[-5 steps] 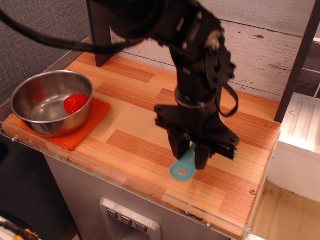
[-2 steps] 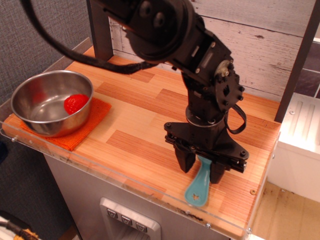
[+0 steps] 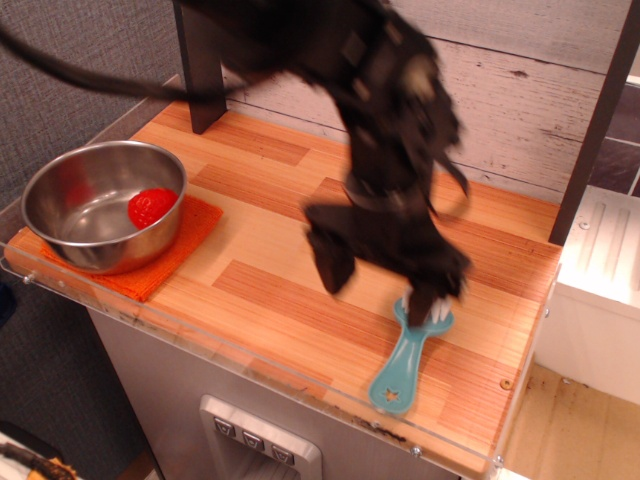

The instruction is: Place the scrubber on the front right of the counter.

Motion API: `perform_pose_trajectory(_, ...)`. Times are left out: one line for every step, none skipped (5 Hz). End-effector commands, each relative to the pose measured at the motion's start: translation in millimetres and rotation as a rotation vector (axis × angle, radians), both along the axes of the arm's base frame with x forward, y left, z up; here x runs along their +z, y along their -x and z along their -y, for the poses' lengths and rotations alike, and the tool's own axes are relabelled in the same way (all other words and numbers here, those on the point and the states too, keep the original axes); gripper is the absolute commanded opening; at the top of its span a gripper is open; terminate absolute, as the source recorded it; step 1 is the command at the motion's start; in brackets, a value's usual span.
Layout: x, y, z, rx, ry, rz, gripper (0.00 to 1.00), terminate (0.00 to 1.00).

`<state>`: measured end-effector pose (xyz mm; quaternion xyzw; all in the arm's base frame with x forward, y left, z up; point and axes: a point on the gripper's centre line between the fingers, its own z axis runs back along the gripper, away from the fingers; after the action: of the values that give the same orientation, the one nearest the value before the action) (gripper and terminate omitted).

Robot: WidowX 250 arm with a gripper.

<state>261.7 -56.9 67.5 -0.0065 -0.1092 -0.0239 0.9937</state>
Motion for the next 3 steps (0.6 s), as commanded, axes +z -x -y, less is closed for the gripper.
perform_pose_trajectory(76,-11,-95,0.037,0.03,0.035,1.0,0.0)
perform_pose_trajectory(80,-10,-115,-0.009,0.017,0.001,1.0,0.0)
perform_pose_trajectory(79,-8,-123,-0.034,0.022,-0.029,1.0,0.0)
